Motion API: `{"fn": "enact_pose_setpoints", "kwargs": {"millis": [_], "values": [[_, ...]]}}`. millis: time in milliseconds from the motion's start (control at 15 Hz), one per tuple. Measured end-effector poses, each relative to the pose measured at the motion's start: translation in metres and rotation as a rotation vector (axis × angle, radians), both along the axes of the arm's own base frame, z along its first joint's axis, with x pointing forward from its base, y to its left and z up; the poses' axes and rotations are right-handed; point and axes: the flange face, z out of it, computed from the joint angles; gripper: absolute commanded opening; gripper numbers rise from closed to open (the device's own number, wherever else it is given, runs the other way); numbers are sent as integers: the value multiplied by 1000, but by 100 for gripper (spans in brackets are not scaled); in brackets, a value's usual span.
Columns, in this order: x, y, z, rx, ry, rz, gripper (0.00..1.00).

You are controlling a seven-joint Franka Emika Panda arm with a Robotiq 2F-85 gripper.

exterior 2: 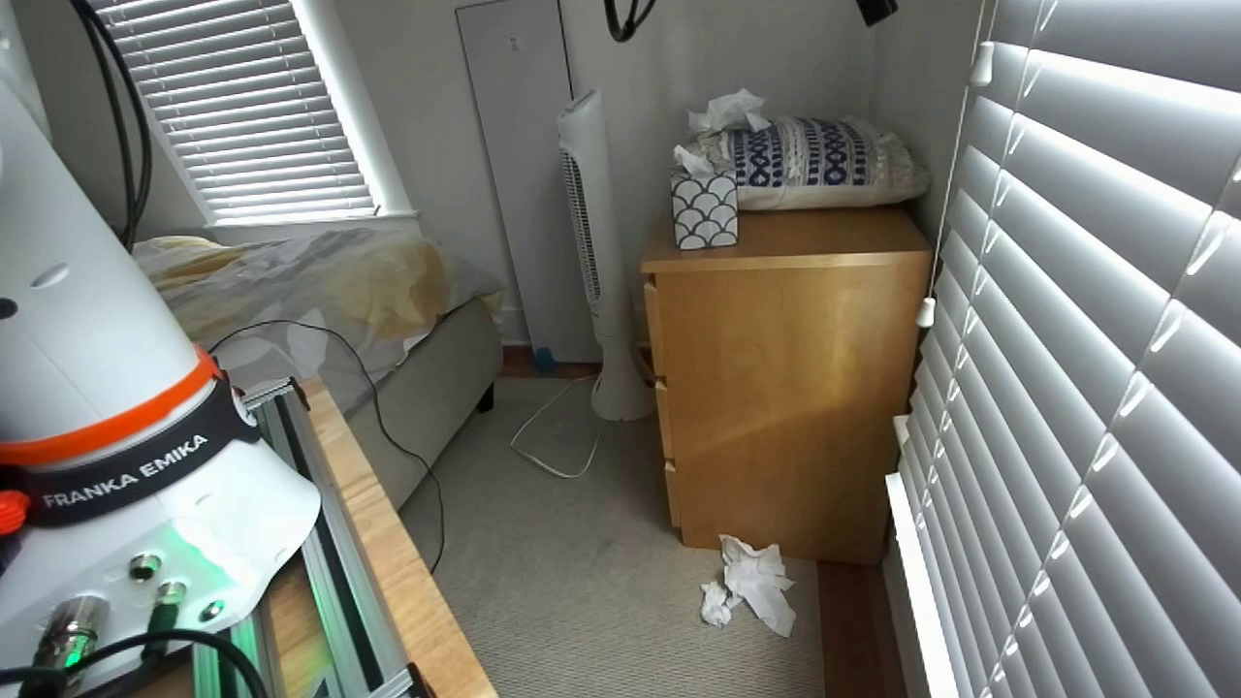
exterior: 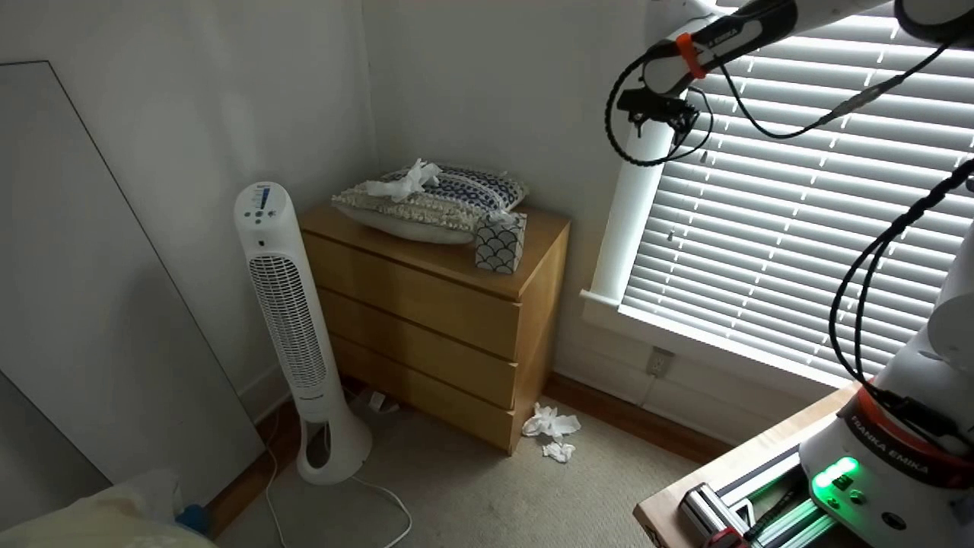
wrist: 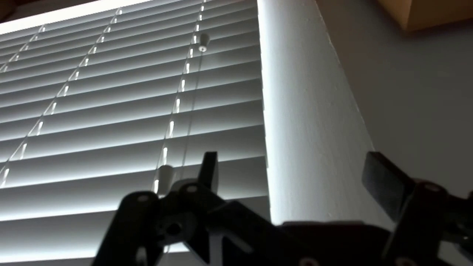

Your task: Close the window blinds

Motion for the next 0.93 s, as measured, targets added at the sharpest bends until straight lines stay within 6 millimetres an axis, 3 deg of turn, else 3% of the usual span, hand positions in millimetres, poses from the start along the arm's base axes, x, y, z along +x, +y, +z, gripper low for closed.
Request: {"fn": "enact_pose_setpoints", "kwargs": {"millis": [267,733,933], "values": [[-53,-2,46,-29,42,23,100],[-136,5,113,-138,-38,80,100],[-143,5,120,-144,-48,80,100]]}}
